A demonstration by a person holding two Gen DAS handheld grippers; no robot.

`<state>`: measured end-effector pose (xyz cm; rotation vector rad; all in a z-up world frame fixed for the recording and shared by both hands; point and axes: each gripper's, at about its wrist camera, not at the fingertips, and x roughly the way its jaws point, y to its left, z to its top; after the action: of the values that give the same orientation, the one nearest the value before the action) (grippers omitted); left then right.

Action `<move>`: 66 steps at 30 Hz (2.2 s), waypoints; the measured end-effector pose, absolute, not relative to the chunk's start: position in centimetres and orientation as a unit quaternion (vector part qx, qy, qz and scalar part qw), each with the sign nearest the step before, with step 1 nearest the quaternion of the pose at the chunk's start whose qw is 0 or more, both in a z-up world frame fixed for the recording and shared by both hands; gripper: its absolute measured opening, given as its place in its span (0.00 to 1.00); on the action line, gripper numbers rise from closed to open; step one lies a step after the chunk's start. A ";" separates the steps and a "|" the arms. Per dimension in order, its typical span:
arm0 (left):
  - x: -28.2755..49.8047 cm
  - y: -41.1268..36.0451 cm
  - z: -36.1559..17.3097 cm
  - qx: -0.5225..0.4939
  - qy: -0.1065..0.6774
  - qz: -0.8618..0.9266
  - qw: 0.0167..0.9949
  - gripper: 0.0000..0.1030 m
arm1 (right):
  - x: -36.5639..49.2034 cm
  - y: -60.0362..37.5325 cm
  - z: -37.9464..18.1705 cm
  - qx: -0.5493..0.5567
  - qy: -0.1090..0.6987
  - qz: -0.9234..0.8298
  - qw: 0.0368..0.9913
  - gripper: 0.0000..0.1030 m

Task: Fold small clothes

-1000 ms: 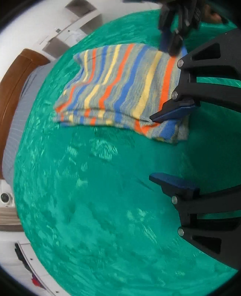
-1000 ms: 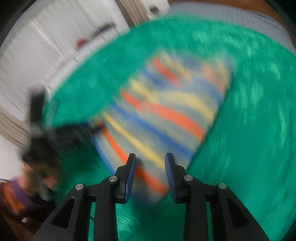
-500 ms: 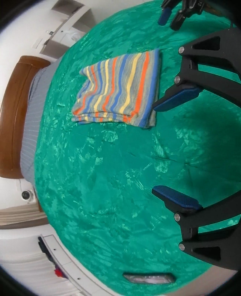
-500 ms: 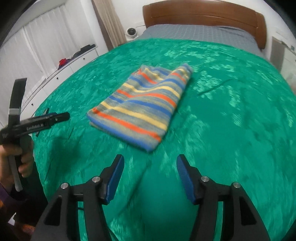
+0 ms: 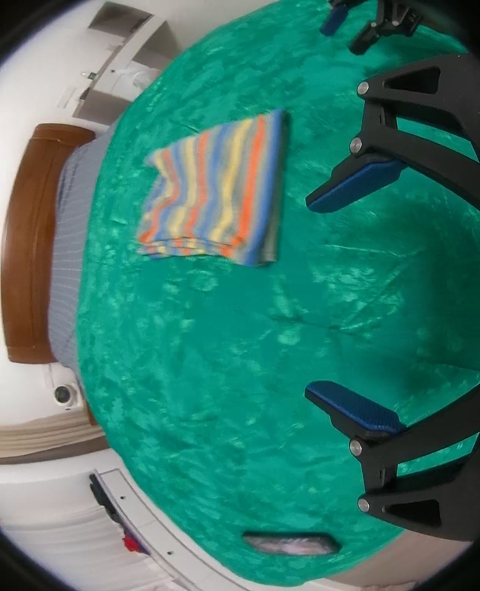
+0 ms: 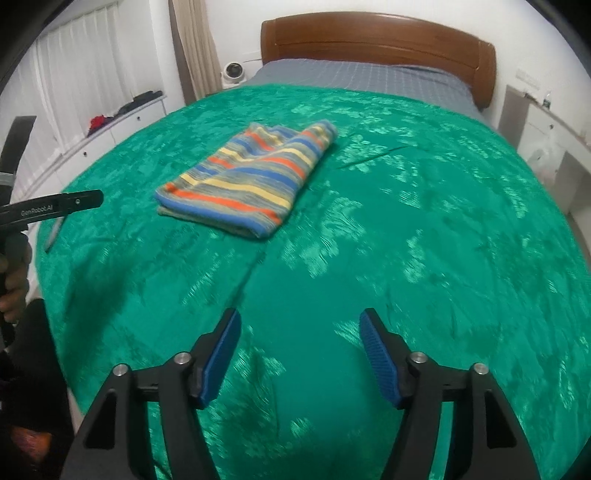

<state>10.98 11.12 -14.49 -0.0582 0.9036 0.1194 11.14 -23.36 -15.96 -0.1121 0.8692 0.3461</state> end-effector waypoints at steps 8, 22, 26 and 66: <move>9.9 11.6 -21.7 -0.036 0.477 0.050 0.877 0.98 | 9.5 -25.7 -20.0 -0.021 0.422 0.111 0.899 0.76; 9.2 11.4 -22.6 -0.039 0.447 0.049 0.892 1.00 | 9.9 -26.0 -22.3 -0.017 0.414 0.093 0.905 1.00; 9.2 11.4 -22.4 -0.038 0.451 0.045 0.891 1.00 | 10.1 -26.1 -21.8 -0.017 0.427 0.098 0.899 1.00; 14.6 11.8 -22.7 -0.015 0.383 0.056 0.922 1.00 | 11.2 -26.9 -16.8 0.107 0.480 0.011 0.871 0.99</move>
<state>14.64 11.83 -22.68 -0.0310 0.7868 0.1148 11.25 -26.88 -16.85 0.2245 1.0034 0.0224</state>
